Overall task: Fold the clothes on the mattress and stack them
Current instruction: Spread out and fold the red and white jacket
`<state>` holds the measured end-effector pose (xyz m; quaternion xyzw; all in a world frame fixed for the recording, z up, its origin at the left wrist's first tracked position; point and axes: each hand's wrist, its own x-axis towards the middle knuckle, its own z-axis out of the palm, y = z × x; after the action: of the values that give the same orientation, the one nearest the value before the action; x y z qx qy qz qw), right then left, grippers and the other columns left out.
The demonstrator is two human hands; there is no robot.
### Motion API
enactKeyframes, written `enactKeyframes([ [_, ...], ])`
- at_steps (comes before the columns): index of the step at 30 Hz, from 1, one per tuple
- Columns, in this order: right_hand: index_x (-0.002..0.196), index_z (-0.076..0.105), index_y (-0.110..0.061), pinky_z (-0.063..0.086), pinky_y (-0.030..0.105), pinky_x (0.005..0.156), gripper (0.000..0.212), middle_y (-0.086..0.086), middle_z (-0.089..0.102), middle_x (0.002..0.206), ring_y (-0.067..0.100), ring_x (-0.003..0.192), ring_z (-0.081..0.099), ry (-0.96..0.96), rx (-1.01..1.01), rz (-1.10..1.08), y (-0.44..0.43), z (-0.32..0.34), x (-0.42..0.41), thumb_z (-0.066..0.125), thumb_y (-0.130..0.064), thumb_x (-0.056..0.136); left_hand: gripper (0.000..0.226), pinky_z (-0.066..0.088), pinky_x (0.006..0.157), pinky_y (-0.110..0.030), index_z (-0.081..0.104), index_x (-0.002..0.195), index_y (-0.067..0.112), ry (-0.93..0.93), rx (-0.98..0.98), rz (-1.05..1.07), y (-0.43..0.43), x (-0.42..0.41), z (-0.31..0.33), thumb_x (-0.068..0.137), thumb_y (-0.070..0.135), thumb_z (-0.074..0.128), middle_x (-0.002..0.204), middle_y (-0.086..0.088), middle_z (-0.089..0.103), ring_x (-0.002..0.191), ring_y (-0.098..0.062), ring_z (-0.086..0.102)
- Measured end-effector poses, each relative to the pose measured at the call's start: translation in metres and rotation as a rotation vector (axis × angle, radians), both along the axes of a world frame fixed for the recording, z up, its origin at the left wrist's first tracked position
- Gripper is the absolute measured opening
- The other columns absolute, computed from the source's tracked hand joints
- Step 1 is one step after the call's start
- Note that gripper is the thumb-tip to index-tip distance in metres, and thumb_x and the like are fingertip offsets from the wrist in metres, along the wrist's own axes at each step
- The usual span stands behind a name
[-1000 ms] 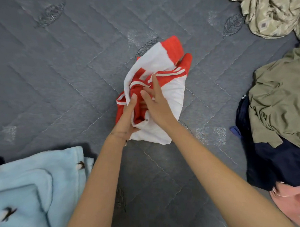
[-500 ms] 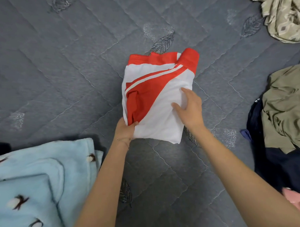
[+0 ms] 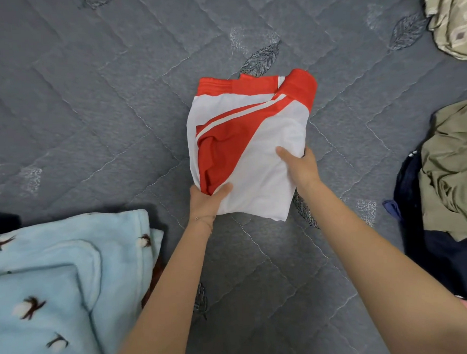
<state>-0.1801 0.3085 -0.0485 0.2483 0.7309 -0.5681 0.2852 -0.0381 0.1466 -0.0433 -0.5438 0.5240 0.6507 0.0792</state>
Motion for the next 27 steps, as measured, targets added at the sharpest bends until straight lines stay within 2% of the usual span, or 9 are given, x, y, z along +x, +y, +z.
enactKeyframes([
  [4, 0.108, 0.066, -0.023, 0.058, 0.033, 0.083, 0.030, -0.005, 0.074, 0.105, 0.014, 0.096, 0.072, 0.059, -0.110, 0.002, 0.012, 0.018, 0.009, 0.080, -0.026, 0.081, 0.044, 0.049, 0.079, -0.020, 0.058, 0.119, 0.007, 0.122, -0.060, -0.067, -0.007, 0.000, 0.000, 0.079, 0.006, 0.077, 0.110, -0.003, 0.064, 0.102, -0.019, 0.062],
  [7, 0.112, 0.067, -0.017, 0.058, 0.032, 0.083, 0.033, -0.001, 0.074, 0.107, 0.015, 0.099, 0.071, 0.090, -0.126, -0.119, 0.021, 0.029, 0.037, 0.078, -0.024, 0.082, 0.050, 0.045, 0.077, -0.012, 0.054, 0.127, 0.006, 0.191, -0.177, -0.253, -0.015, -0.006, 0.013, 0.081, 0.000, 0.073, 0.113, -0.001, 0.060, 0.097, -0.011, 0.059],
  [10, 0.108, 0.065, -0.019, 0.058, 0.026, 0.080, 0.029, -0.001, 0.073, 0.106, 0.016, 0.100, 0.070, 0.070, -0.087, -0.307, 0.025, 0.034, 0.085, 0.078, -0.021, 0.082, 0.051, 0.040, 0.088, -0.024, 0.051, 0.133, 0.008, 0.181, -0.306, -0.615, -0.028, -0.012, 0.028, 0.085, 0.007, 0.070, 0.117, 0.000, 0.058, 0.104, -0.015, 0.055],
  [14, 0.119, 0.064, -0.014, 0.055, 0.036, 0.094, 0.042, -0.001, 0.071, 0.113, 0.017, 0.105, 0.068, -0.022, -0.045, -0.367, 0.024, 0.028, 0.145, 0.079, -0.021, 0.081, 0.032, 0.043, 0.081, -0.030, 0.062, 0.114, 0.007, 0.165, -0.492, -0.908, -0.045, -0.021, 0.040, 0.083, 0.010, 0.069, 0.106, -0.010, 0.066, 0.100, -0.028, 0.061],
  [16, 0.125, 0.061, -0.013, 0.053, 0.044, 0.098, 0.048, 0.002, 0.068, 0.119, 0.019, 0.109, 0.065, -0.122, -0.050, -0.355, 0.021, 0.022, 0.161, 0.079, -0.024, 0.082, 0.029, 0.042, 0.079, -0.029, 0.063, 0.110, 0.011, 0.149, -0.527, -0.873, -0.046, -0.022, 0.040, 0.082, 0.014, 0.070, 0.100, -0.003, 0.065, 0.098, -0.027, 0.062],
  [19, 0.123, 0.053, -0.014, 0.051, 0.039, 0.097, 0.054, 0.004, 0.064, 0.123, 0.021, 0.112, 0.062, -0.166, 0.005, -0.376, 0.026, 0.014, 0.160, 0.081, -0.028, 0.079, 0.049, 0.043, 0.095, -0.032, 0.055, 0.129, 0.019, 0.107, -0.514, -0.627, -0.042, -0.013, 0.030, 0.084, 0.025, 0.072, 0.121, 0.002, 0.061, 0.113, -0.022, 0.057],
  [22, 0.132, 0.042, -0.006, 0.045, 0.038, 0.105, 0.085, 0.010, 0.055, 0.132, 0.025, 0.124, 0.054, 0.120, 0.172, -0.436, 0.043, 0.019, 0.136, 0.092, -0.022, 0.065, 0.083, 0.034, 0.112, -0.044, 0.026, 0.151, 0.020, -0.011, -0.472, -0.338, -0.031, 0.002, 0.018, 0.084, 0.033, 0.073, 0.151, -0.005, 0.039, 0.136, -0.026, 0.040],
  [24, 0.149, 0.027, -0.007, 0.026, 0.044, 0.119, 0.117, 0.013, 0.037, 0.151, 0.026, 0.141, 0.034, 0.269, 0.392, -0.214, 0.060, 0.023, 0.116, 0.095, -0.030, 0.057, 0.097, 0.032, 0.114, -0.048, 0.014, 0.154, 0.018, -0.049, -0.362, -0.172, -0.022, 0.013, 0.013, 0.081, 0.037, 0.075, 0.156, -0.007, 0.029, 0.141, -0.027, 0.034],
  [27, 0.156, 0.010, -0.020, 0.009, 0.040, 0.121, 0.132, 0.010, 0.010, 0.163, 0.022, 0.150, 0.009, 0.329, 0.576, 0.117, 0.080, 0.025, 0.083, 0.091, -0.050, 0.057, 0.089, 0.039, 0.110, -0.045, 0.024, 0.149, 0.009, 0.002, -0.208, -0.039, -0.004, 0.030, 0.007, 0.081, 0.034, 0.077, 0.149, -0.009, 0.040, 0.132, -0.025, 0.044],
])
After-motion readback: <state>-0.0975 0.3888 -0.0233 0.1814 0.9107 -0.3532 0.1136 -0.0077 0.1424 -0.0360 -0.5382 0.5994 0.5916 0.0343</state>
